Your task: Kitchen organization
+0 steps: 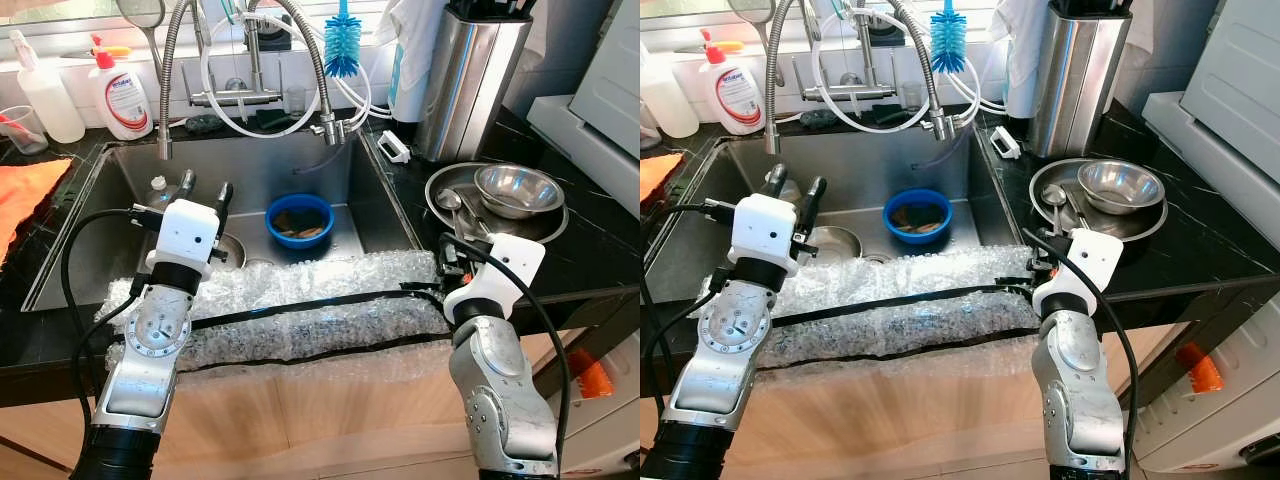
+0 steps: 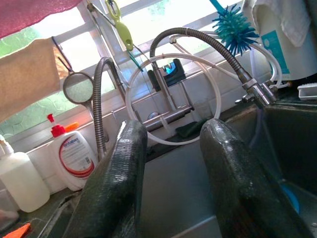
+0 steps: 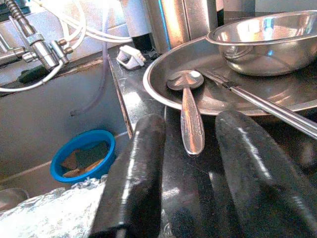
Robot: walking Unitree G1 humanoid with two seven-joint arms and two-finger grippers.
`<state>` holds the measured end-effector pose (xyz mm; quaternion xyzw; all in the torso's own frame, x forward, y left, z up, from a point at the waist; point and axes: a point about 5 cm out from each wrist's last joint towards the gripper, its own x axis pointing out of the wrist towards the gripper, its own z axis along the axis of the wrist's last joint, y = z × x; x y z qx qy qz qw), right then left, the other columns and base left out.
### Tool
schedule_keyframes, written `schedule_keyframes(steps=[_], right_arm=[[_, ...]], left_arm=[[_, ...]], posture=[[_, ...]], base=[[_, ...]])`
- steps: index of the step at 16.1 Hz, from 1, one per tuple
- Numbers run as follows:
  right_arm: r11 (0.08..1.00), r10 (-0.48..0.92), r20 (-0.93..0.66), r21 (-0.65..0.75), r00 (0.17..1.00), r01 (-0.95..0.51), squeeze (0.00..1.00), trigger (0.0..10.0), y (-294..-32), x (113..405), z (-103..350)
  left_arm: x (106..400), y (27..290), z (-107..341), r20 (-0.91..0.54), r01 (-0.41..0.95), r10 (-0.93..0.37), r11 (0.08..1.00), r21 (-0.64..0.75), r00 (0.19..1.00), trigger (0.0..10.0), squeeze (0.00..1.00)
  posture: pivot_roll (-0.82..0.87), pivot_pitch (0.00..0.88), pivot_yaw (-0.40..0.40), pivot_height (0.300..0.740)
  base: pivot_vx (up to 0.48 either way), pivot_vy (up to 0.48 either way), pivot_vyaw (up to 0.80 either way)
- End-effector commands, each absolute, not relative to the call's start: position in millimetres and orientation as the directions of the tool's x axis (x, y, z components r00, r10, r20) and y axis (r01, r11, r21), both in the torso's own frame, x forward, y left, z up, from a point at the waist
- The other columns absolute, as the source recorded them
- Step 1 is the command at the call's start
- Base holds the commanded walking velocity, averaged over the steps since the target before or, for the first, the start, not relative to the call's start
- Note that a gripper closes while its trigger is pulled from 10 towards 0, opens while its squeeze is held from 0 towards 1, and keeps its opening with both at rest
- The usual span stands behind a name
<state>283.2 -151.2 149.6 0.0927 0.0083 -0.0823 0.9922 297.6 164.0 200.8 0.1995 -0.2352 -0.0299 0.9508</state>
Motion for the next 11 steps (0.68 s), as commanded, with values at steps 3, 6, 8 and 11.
schedule_keyframes(steps=[3, 6, 8, 11], right_arm=[[0.966, -0.172, -0.012, 0.194, 0.985, 0.171, 0.00, 0.0, -151.5, 284.1, 154.8], [0.965, -0.177, -0.008, 0.193, 0.984, 0.176, 0.00, 7.5, -152.6, 285.0, 155.6], [0.964, -0.183, -0.010, 0.193, 0.983, 0.181, 0.00, 10.0, -152.9, 285.4, 155.5], [0.964, -0.184, -0.010, 0.193, 0.983, 0.182, 0.00, 10.0, -153.2, 285.6, 155.7]], left_arm=[[299.7, 162.5, 202.7, 0.438, -0.028, -0.175, 0.908, 0.419, 0.882, 10.0, 0.00], [299.9, 162.3, 202.0, 0.435, -0.024, -0.177, 0.908, 0.418, 0.883, 10.0, 0.00], [300.1, 162.3, 202.0, 0.435, -0.024, -0.177, 0.908, 0.418, 0.883, 10.0, 0.00], [300.2, 162.2, 201.9, 0.434, -0.023, -0.177, 0.909, 0.417, 0.883, 10.0, 0.00]], posture=[[-0.07, 0.000, 0.004, 0.740], [-0.07, 0.000, 0.003, 0.740], [-0.07, 0.000, 0.003, 0.740], [-0.07, 0.000, 0.003, 0.740]], base=[[0.000, 0.000, 0.00], [0.000, 0.000, 0.00], [0.000, 0.000, 0.00], [0.000, 0.000, 0.00]])
